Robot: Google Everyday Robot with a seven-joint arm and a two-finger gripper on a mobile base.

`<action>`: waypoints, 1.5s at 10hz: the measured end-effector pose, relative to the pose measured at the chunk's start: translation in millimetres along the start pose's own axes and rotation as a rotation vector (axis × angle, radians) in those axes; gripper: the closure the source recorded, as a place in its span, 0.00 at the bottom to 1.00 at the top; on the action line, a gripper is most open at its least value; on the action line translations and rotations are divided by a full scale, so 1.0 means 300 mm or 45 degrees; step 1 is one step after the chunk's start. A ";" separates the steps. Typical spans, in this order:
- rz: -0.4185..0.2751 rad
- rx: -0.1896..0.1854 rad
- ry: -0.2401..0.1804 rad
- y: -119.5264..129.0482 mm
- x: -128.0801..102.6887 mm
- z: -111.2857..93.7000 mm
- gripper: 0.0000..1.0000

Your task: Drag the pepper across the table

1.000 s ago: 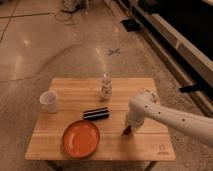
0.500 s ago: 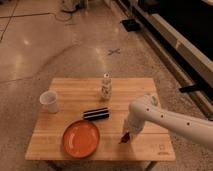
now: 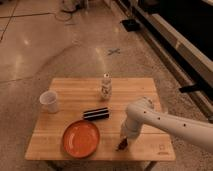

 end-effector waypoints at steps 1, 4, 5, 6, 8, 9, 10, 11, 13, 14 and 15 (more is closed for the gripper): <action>-0.006 -0.005 -0.006 0.001 -0.006 0.005 0.81; -0.023 -0.012 -0.018 0.015 -0.039 0.021 0.81; -0.024 -0.008 -0.024 0.023 -0.059 0.025 0.81; -0.026 -0.004 -0.028 0.033 -0.079 0.028 0.81; -0.033 0.005 -0.040 0.061 -0.130 0.031 0.79; -0.040 0.001 -0.048 0.077 -0.156 0.035 0.73; -0.046 -0.006 -0.056 0.095 -0.182 0.040 0.62; -0.050 -0.015 -0.064 0.117 -0.207 0.049 0.50; -0.054 -0.028 -0.069 0.140 -0.237 0.063 0.33; -0.057 -0.027 -0.069 0.141 -0.253 0.069 0.23; -0.058 -0.021 -0.066 0.134 -0.261 0.072 0.20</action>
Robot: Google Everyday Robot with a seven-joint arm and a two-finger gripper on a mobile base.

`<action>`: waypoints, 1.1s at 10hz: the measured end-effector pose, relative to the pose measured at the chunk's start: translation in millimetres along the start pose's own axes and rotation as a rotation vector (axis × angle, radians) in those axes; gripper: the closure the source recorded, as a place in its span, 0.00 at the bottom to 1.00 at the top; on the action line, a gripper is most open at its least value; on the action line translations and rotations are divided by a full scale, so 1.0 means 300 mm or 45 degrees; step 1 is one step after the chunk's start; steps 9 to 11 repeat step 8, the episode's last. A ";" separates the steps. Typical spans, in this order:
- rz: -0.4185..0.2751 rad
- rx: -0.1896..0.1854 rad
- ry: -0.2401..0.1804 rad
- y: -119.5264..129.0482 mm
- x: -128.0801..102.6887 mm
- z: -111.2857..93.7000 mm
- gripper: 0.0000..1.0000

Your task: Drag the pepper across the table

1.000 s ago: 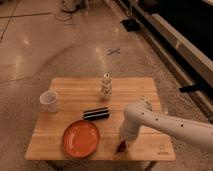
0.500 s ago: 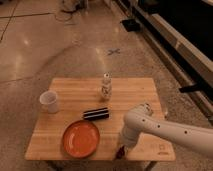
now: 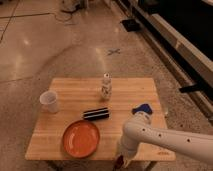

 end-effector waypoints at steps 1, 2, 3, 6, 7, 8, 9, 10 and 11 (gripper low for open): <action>-0.001 0.009 0.003 -0.011 -0.005 -0.001 0.20; 0.000 0.027 0.005 -0.030 -0.009 -0.008 0.20; -0.003 0.050 0.006 -0.053 -0.014 -0.020 0.20; -0.007 0.107 0.017 -0.111 -0.010 -0.054 0.20; -0.007 0.103 0.017 -0.108 -0.010 -0.053 0.20; -0.006 0.102 0.017 -0.107 -0.010 -0.053 0.20; -0.006 0.102 0.017 -0.107 -0.010 -0.053 0.20; -0.006 0.102 0.017 -0.107 -0.010 -0.053 0.20; -0.006 0.102 0.017 -0.107 -0.010 -0.053 0.20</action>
